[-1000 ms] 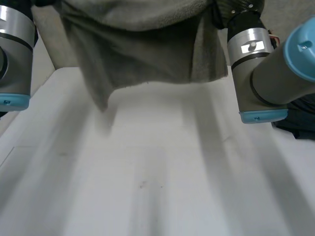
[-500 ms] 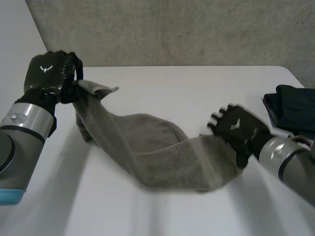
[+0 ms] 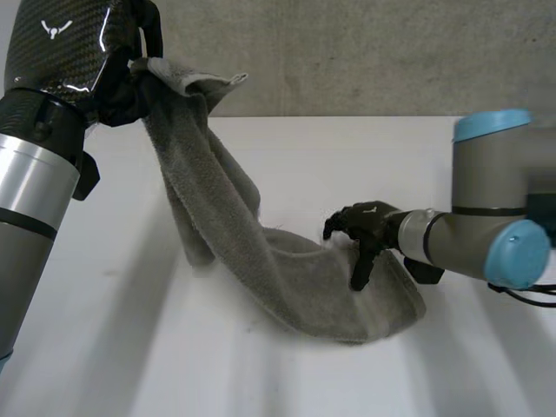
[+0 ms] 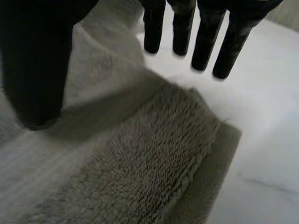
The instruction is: Fold the laundry.
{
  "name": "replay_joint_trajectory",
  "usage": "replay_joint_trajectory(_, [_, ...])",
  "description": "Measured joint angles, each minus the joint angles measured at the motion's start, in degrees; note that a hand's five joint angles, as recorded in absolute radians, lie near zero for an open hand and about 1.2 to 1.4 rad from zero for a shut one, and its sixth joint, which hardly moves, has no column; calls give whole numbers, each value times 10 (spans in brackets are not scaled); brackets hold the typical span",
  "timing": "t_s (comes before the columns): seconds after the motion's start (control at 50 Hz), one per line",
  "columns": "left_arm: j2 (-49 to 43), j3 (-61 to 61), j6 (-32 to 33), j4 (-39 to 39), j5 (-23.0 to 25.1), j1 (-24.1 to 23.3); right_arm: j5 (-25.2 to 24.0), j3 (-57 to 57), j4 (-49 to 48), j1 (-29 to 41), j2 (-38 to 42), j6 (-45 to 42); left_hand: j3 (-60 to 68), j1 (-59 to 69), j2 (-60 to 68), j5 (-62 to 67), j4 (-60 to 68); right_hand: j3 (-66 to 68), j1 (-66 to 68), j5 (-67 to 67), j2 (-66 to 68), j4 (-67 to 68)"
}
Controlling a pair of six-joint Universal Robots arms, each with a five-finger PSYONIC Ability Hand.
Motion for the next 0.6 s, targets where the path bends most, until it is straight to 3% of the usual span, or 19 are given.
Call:
replay_joint_trajectory(0.02, [1,0,0,0,0,0,3,-10,-1,1,13,0,0,0,0,0,0,0,0,0,0,0])
replay_joint_trajectory(0.06, [3,3,0,0,0,2,11,-27,-3,2,31,-1,0,0,0,0,0,243,247,223,243,241])
replay_joint_trajectory(0.08, [3,4,0,0,0,3,18,-35,-3,2,37,-1,0,0,0,0,0,243,247,223,243,241])
replay_joint_trajectory(0.1, [3,6,0,1,0,5,23,-41,-4,2,41,-1,0,0,0,0,0,362,334,342,370,363])
replay_joint_trajectory(0.14, [1,14,0,1,0,10,45,-64,-5,2,50,-3,0,0,0,0,0,449,374,429,454,454])
replay_joint_trajectory(0.28, [-56,81,0,4,0,43,99,-146,-23,1,36,-3,1,0,1,0,0,458,374,438,456,466])
replay_joint_trajectory(0.4, [-164,219,-1,5,-12,62,139,-200,-144,-3,-39,16,1,0,1,0,2,458,374,439,456,466])
replay_joint_trajectory(0.54, [-283,409,-6,10,-51,83,175,-134,-349,-6,-173,38,1,0,1,0,2,458,374,442,456,466])
replay_joint_trajectory(0.6, [-301,431,-17,16,-63,92,175,-91,-386,-6,-206,38,1,0,1,0,2,458,374,445,456,466])
